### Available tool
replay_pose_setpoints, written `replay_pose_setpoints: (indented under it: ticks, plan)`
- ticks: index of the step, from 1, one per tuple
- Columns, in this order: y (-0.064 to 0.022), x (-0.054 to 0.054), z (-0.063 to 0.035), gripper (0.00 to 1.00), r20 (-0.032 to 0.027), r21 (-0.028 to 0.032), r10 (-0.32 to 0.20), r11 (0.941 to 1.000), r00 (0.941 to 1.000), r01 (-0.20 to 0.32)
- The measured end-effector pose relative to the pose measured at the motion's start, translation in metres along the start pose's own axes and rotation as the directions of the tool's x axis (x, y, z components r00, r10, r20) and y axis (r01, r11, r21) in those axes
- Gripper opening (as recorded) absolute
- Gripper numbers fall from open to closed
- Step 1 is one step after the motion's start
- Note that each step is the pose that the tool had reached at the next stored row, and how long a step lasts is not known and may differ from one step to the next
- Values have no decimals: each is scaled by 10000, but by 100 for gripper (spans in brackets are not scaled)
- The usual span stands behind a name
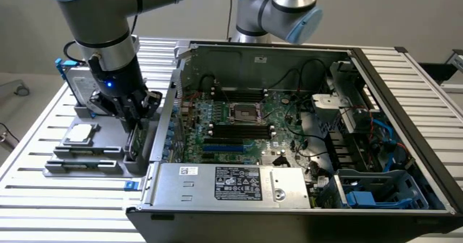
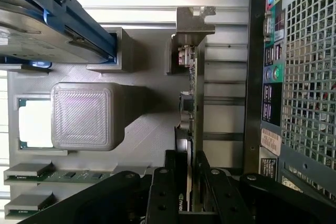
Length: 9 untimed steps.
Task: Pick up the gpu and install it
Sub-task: 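Pick up the gpu and move the gpu toward the slot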
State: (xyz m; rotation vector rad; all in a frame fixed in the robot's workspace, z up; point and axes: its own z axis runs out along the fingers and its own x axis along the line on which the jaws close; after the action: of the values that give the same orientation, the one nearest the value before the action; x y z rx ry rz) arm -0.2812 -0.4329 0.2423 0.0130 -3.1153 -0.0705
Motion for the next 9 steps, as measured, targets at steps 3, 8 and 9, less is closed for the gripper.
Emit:
replay_pose_setpoints:
  ticks: [3, 8, 9]
  plan:
    - [0, 0, 1, 26, 2, -2, 0, 10000, 10000, 0]
    - [6, 3, -121, 26, 2, -6, 1, 10000, 10000, -1]
    - [8, 4, -166, 26, 2, -5, 1, 10000, 10000, -1]
